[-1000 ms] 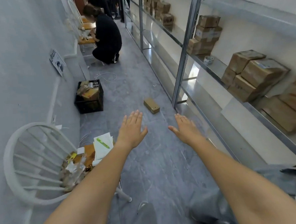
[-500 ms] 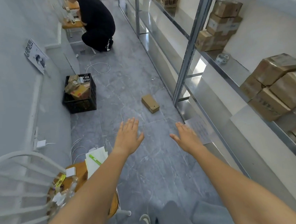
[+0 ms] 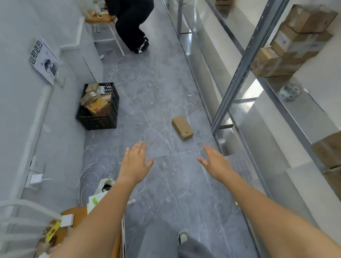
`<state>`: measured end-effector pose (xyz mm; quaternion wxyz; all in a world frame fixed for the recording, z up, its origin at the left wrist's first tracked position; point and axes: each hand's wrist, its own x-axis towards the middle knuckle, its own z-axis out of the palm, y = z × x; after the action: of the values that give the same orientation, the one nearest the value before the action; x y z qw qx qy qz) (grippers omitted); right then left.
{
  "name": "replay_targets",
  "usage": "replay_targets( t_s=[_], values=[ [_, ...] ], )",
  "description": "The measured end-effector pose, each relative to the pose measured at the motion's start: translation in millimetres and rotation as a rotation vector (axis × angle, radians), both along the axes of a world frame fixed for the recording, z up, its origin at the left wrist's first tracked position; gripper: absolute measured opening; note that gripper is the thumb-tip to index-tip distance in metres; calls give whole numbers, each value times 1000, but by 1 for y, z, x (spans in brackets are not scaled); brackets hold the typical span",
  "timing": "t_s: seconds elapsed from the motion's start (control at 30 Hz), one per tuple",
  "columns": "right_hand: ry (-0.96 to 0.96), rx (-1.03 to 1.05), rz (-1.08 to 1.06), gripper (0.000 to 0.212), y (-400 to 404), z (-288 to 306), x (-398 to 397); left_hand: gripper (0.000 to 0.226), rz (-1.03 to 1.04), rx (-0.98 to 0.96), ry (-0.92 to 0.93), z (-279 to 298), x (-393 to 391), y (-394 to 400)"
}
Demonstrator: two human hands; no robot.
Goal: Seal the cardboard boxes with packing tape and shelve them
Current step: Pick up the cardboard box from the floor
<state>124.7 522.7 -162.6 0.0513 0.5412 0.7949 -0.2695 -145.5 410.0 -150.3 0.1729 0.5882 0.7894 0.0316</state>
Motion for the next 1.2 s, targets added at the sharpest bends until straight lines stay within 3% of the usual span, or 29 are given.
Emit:
replay_targets(
  t_s=[0.57,0.9,1.2],
  values=[
    [-18,-96,-168,64,218,-44,-71,66,-194,-88,-118,-32,-64,291],
    [-6,-134,-191,65,341,-74,-102,65,-225,-139,-88,-59,-92,416],
    [48,-207,-387,63,400,-112,-131,64,-342,-219,-117,-86,-122,526]
  ],
)
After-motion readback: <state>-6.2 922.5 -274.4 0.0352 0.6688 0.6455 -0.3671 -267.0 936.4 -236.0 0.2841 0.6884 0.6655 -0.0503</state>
